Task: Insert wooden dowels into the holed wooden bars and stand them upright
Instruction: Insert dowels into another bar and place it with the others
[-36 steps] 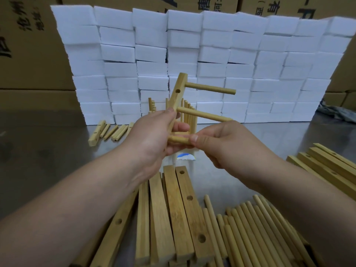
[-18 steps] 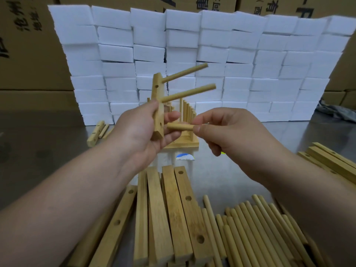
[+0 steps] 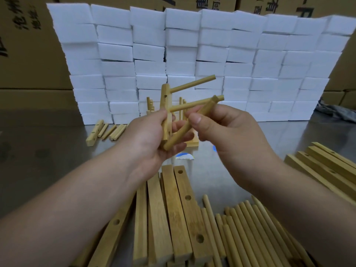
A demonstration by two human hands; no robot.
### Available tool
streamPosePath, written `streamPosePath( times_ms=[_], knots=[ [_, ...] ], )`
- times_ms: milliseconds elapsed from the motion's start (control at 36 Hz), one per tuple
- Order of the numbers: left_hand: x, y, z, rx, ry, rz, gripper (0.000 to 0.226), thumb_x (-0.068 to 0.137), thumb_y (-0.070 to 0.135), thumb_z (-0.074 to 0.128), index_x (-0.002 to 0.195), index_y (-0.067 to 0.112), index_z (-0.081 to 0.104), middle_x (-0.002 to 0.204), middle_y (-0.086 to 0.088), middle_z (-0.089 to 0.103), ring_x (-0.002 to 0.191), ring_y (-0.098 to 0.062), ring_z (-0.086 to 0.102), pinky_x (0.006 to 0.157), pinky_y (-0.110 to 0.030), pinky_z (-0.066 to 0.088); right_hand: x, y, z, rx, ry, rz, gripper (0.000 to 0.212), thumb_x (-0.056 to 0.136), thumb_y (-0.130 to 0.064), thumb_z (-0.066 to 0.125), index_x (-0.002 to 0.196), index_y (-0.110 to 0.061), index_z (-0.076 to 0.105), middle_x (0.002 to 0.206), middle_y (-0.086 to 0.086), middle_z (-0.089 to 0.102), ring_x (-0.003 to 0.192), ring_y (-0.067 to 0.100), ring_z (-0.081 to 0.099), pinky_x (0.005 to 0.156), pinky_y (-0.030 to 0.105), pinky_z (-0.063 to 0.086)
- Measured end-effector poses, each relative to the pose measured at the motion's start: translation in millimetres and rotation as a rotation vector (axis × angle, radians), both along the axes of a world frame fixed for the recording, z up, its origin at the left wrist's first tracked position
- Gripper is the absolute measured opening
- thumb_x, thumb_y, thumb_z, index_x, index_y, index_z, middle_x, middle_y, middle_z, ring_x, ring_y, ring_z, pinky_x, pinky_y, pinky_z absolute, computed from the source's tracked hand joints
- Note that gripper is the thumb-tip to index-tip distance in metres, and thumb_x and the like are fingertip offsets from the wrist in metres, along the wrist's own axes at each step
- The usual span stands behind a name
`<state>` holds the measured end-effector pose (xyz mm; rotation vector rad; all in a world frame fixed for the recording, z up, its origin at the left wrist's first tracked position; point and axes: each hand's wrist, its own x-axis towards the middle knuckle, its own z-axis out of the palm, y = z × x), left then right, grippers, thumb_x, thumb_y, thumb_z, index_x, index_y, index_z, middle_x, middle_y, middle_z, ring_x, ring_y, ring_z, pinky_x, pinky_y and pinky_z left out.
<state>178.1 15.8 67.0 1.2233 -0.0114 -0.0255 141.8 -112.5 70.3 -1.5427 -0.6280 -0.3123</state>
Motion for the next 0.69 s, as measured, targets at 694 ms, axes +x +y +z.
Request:
streamPosePath(
  times_ms=[694],
  knots=[
    [-2.3, 1.7, 6.1, 0.030, -0.036, 0.037, 0.024, 0.097, 0.027, 0.046, 0.093, 0.009, 0.061, 0.054, 0.000, 0.066, 0.050, -0.015, 0.065, 0.062, -0.038, 0.058, 8.5, -9.3, -8.8, -0.676, -0.249, -0.374, 0.009, 0.083, -0.033, 0.061, 0.089, -0.033, 0.069, 0.053, -0.031, 0.051, 0.057, -0.010, 0.050, 0.052, 0.014, 0.027]
  ],
)
